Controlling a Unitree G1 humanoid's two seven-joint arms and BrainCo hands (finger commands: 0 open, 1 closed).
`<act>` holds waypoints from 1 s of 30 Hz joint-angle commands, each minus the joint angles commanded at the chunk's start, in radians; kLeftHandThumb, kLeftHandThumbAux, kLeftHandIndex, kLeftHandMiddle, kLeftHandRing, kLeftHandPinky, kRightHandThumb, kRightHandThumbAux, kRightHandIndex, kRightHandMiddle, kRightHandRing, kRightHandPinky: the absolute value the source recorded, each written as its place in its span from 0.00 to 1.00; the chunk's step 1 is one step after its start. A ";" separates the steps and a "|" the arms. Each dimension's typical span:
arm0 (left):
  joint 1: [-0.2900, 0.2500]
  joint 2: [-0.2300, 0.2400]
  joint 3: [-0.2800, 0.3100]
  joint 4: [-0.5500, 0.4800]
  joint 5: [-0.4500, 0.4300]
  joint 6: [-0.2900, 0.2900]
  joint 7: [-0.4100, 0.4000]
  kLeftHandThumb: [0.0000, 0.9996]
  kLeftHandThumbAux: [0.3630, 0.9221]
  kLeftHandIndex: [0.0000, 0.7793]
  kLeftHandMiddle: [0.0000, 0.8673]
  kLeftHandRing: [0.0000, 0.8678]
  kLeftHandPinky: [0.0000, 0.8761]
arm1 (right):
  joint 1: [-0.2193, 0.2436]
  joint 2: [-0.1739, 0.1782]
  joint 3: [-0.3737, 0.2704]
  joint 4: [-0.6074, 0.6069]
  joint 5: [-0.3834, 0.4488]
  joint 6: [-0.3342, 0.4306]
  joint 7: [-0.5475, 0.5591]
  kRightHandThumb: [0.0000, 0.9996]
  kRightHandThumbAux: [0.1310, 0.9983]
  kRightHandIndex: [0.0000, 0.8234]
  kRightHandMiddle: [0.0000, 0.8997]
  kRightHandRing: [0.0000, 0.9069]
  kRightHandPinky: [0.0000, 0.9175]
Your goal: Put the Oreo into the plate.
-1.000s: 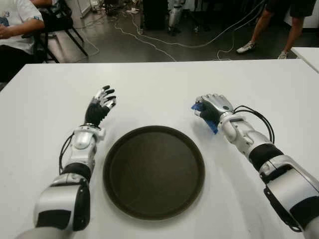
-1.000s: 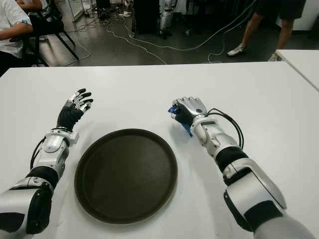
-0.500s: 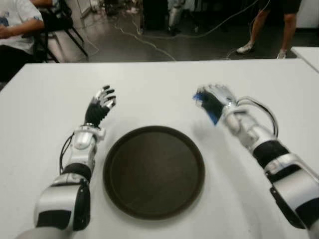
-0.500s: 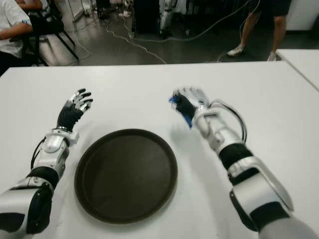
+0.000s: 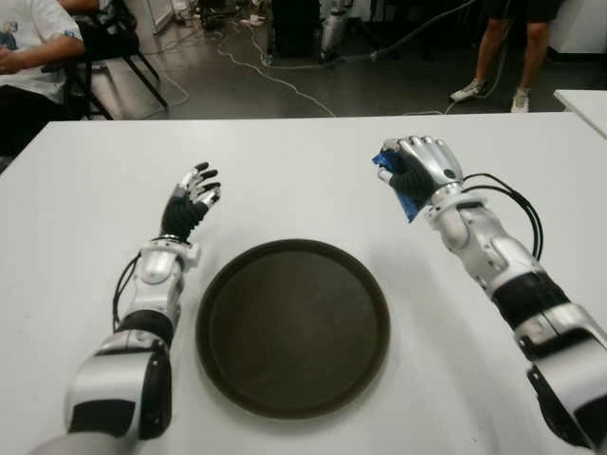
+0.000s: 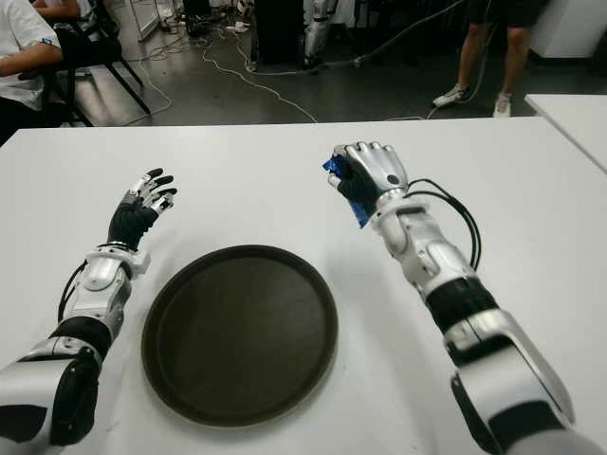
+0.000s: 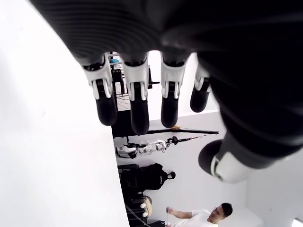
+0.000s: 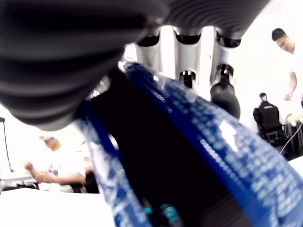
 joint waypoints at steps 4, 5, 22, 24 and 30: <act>-0.002 -0.002 0.003 0.002 -0.004 0.006 0.000 0.21 0.49 0.13 0.21 0.20 0.21 | 0.024 -0.012 -0.013 -0.065 -0.012 0.017 0.012 0.69 0.69 0.53 0.81 0.81 0.78; -0.002 -0.003 0.003 0.003 -0.003 0.007 0.002 0.21 0.49 0.13 0.21 0.20 0.21 | 0.026 -0.014 -0.012 -0.072 -0.017 0.022 0.011 0.69 0.69 0.53 0.81 0.81 0.77; -0.004 -0.001 -0.009 0.002 0.011 0.002 0.017 0.19 0.51 0.12 0.19 0.19 0.20 | 0.036 -0.023 -0.019 -0.100 -0.024 0.021 -0.002 0.69 0.69 0.52 0.81 0.80 0.72; -0.005 -0.001 -0.010 0.003 0.013 0.001 0.020 0.19 0.51 0.12 0.20 0.19 0.20 | 0.038 -0.021 -0.020 -0.100 -0.025 0.021 -0.004 0.69 0.69 0.52 0.80 0.79 0.71; -0.006 0.000 -0.014 0.004 0.019 0.005 0.026 0.19 0.52 0.12 0.19 0.19 0.21 | 0.062 0.087 0.039 -0.045 -0.034 0.012 -0.062 0.69 0.69 0.53 0.80 0.79 0.73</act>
